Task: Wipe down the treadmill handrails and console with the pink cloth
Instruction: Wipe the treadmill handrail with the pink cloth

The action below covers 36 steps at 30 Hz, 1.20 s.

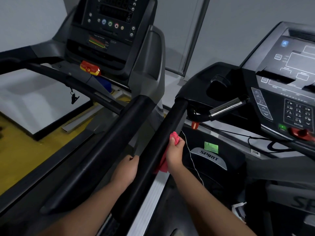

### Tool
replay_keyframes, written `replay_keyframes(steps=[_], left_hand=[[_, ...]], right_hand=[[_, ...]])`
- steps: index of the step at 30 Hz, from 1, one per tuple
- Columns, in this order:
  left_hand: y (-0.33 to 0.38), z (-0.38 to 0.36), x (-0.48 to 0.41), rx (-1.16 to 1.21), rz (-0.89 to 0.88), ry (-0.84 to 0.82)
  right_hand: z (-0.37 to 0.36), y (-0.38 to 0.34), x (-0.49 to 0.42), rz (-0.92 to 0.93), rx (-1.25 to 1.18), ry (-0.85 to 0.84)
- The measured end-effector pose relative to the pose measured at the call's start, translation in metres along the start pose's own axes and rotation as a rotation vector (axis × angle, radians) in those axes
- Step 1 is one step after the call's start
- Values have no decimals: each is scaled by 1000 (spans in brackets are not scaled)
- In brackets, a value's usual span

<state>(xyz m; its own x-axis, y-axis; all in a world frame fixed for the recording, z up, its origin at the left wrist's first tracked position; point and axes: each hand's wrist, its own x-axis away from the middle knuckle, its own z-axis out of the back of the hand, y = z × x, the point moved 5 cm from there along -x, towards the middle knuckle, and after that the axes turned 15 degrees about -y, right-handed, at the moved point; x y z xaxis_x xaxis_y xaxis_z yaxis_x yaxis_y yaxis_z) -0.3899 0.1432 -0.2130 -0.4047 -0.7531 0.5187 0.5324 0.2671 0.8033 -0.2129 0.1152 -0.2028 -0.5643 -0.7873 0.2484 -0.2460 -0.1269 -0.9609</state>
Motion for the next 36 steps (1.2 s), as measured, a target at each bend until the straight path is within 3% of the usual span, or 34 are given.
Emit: replay_keyframes(steps=[3,7,9,12,15,17,20,24,28,36], left_hand=[[1,-1,4,-29,14,25],[4,-2,11,-138,13,88],[5,-2,12,-147,6,99],[8,-1,14,-202,-18,139],[26,-4,15,-381,-131,220],[45,-11,9,-507,-200,265],[66,-24,-13,-496,-165,241],[88,-39,-53,-453,19,60],[92,-44,-74,-363,128,-17],[85,-41,-70,-276,128,67]], right_hand=[[5,-3,3,-47,44,-24],[-1,-20,10,199,363,10],[-2,-22,3,236,407,22],[5,-17,-16,125,153,58],[10,-4,-25,-27,-114,-12],[10,9,-23,-152,-167,-94],[10,23,-16,-277,-108,-180],[14,12,-7,-181,43,-184],[16,-6,-6,-39,188,-190],[11,5,-24,-184,-189,-187]])
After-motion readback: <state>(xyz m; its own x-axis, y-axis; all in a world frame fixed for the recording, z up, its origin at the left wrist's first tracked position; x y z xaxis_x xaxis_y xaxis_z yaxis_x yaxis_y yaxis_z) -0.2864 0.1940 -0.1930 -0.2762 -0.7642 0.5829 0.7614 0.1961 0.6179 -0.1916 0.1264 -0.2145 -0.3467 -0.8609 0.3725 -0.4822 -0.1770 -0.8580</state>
